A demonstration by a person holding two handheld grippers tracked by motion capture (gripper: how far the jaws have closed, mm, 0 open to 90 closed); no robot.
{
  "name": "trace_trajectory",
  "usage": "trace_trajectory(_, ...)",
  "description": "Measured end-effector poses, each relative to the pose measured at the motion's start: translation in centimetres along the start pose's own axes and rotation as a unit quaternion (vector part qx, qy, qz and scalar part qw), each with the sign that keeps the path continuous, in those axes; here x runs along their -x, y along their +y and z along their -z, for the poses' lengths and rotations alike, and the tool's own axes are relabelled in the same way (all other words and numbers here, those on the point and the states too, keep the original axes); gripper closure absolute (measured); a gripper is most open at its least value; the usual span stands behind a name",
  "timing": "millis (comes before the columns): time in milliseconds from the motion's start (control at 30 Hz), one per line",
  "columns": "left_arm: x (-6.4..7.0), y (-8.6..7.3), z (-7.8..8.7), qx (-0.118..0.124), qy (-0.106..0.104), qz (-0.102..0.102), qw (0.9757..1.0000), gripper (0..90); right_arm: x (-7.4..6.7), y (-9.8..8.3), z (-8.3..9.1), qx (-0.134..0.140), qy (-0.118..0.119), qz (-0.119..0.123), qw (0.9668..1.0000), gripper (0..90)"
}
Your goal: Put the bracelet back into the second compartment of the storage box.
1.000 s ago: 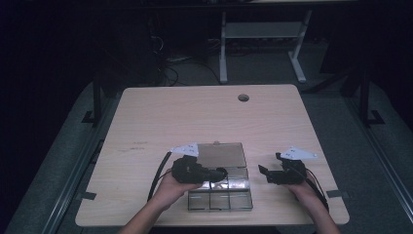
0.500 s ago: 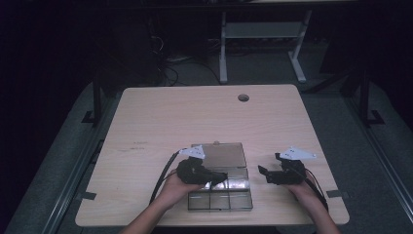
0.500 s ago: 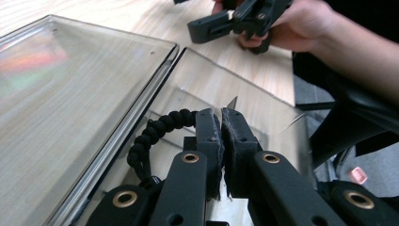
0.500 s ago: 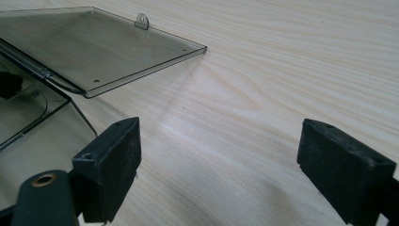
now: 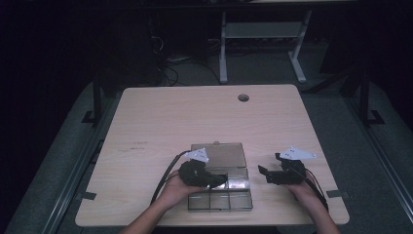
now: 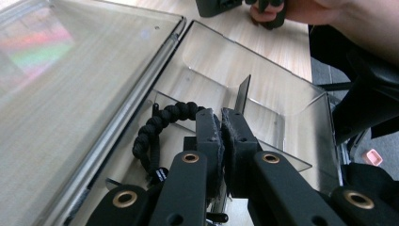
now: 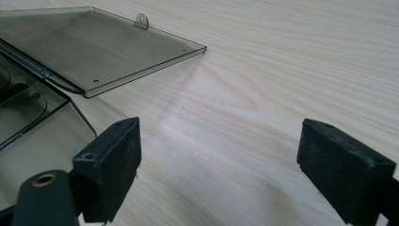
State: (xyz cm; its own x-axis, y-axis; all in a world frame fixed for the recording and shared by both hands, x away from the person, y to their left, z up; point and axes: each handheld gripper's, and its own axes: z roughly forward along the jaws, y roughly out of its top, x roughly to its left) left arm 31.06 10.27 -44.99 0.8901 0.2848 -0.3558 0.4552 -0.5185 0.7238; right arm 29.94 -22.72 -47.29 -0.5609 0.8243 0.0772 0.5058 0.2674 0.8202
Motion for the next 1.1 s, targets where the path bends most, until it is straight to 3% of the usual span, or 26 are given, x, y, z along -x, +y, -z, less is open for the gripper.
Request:
trace_trajectory(233,0.2,0.0,-0.1,-0.008,-0.002,-0.004,1.0000,84.8,0.0,0.0,0.0,0.000,0.000,-0.001,1.0000,13.7)
trace_trajectory(433,0.2,0.0,0.6,0.007,-0.010,0.002,0.9999,79.4,0.1,0.0,0.0,0.000,-0.001,-0.001,1.0000,13.7)
trace_trajectory(600,0.4,0.0,0.5,-0.002,-0.020,-0.004,0.9998,89.2,0.1,0.0,0.0,-0.001,-0.002,0.001,1.0000,13.7)
trace_trajectory(1100,0.5,-0.2,-0.6,-0.018,0.006,-0.007,0.9998,89.9,0.1,0.0,0.0,-0.001,-0.002,0.001,1.0000,13.7)
